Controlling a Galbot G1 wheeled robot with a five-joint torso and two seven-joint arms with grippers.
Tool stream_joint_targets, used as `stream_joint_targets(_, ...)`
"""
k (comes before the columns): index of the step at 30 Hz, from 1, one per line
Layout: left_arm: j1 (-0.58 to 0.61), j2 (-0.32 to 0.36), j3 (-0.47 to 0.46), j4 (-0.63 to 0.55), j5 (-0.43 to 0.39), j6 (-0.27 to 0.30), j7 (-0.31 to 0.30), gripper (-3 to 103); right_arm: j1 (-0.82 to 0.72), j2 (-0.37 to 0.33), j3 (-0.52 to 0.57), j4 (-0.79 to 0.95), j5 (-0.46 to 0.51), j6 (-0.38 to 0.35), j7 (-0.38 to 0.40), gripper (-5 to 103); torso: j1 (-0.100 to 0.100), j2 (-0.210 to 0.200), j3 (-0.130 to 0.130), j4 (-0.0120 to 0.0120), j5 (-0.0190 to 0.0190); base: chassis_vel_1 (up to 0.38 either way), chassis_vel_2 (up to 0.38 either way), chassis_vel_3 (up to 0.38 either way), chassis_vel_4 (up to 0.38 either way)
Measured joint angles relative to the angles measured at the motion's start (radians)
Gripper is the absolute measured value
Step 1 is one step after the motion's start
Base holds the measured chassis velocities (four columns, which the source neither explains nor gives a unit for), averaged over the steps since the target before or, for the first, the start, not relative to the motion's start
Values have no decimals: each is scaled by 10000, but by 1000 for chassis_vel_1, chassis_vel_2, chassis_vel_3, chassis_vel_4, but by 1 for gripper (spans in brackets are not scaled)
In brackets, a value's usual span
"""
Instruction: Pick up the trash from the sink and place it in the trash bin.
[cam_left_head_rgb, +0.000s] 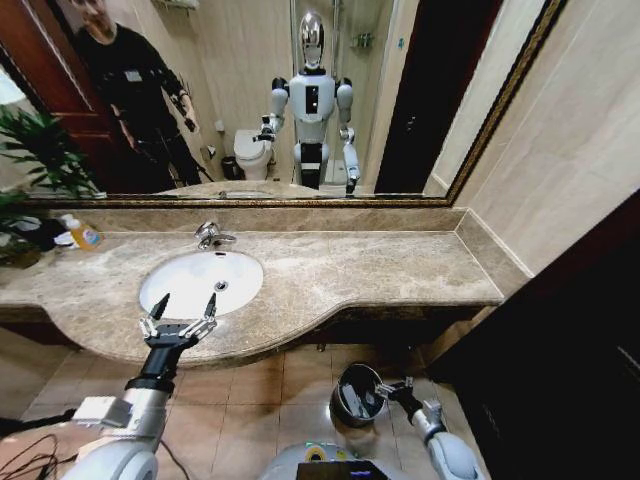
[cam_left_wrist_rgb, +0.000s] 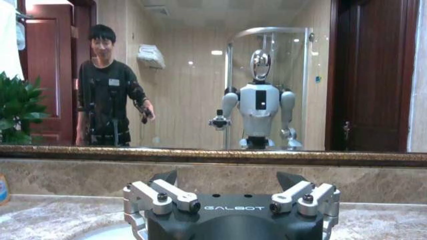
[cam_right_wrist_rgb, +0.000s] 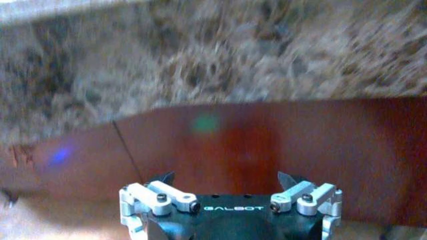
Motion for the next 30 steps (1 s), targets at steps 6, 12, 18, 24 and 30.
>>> stream_joint_targets(6, 0, 0, 0, 0, 0, 0, 0, 100, -1139, 179, 1054, 1989, 1098, -78, -1346, 100, 0, 0, 0, 0, -2, 0, 0, 0, 0)
stream_joint_targets(12, 0, 0, 0, 1, 0, 0, 0, 100, -1969, 188, 1129, 4786, 1553, -556, -601, 100, -1, 0, 0, -1, -4, 0, 0, 0, 0)
stream_joint_targets(18, 0, 0, 0, 0, 0, 0, 0, 100, -1421, 191, 491, 6708, 1308, -1854, 1297, 100, -1, 0, 0, 0, -3, 0, 0, 0, 0)
stream_joint_targets(24, 0, 0, -1, 0, 0, 0, 0, 100, 610, -90, -163, 7596, 1111, -3369, 3956, 100, 1, 0, 1, 3, -2, 0, 0, 0, 0)
stream_joint_targets(30, 0, 0, 0, 0, 0, 0, 0, 100, 1068, -507, -141, 7444, 1535, -3460, 4318, 100, 0, 0, 1, -1, -2, 0, 0, 0, 0)
